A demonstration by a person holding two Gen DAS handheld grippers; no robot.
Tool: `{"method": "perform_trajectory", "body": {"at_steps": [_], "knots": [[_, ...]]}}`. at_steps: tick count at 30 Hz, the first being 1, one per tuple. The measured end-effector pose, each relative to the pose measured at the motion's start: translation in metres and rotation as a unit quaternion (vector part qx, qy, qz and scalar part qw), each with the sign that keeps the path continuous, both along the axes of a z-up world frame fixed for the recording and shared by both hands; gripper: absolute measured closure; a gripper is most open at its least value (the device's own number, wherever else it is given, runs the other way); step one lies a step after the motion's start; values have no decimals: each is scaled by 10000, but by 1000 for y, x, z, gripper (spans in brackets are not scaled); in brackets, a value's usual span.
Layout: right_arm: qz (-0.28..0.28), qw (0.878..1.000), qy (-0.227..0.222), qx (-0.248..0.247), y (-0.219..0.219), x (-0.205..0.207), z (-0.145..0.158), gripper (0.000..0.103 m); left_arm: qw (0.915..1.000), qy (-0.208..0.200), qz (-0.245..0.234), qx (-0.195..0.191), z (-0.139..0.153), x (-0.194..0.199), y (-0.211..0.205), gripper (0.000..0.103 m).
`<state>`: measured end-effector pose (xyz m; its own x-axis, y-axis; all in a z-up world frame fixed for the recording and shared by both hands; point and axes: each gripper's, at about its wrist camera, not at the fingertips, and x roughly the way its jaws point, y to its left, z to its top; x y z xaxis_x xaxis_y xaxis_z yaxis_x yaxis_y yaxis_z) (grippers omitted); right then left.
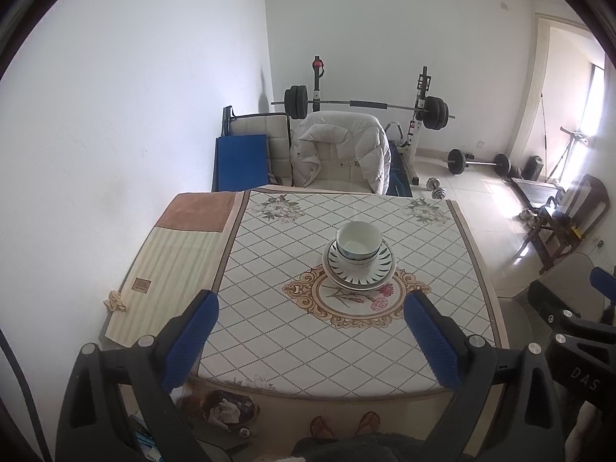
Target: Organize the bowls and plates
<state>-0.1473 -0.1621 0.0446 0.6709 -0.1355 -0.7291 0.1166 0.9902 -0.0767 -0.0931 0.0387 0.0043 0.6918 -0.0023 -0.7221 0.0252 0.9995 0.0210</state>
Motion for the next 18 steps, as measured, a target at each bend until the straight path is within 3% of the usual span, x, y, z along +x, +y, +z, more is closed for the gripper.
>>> {"method": "perform_trajectory", "body": {"at_steps": [18], "knots": [[17, 10000, -17, -33, 1, -5, 5, 0, 10000, 32, 61, 31, 1, -4, 8, 4]]}}
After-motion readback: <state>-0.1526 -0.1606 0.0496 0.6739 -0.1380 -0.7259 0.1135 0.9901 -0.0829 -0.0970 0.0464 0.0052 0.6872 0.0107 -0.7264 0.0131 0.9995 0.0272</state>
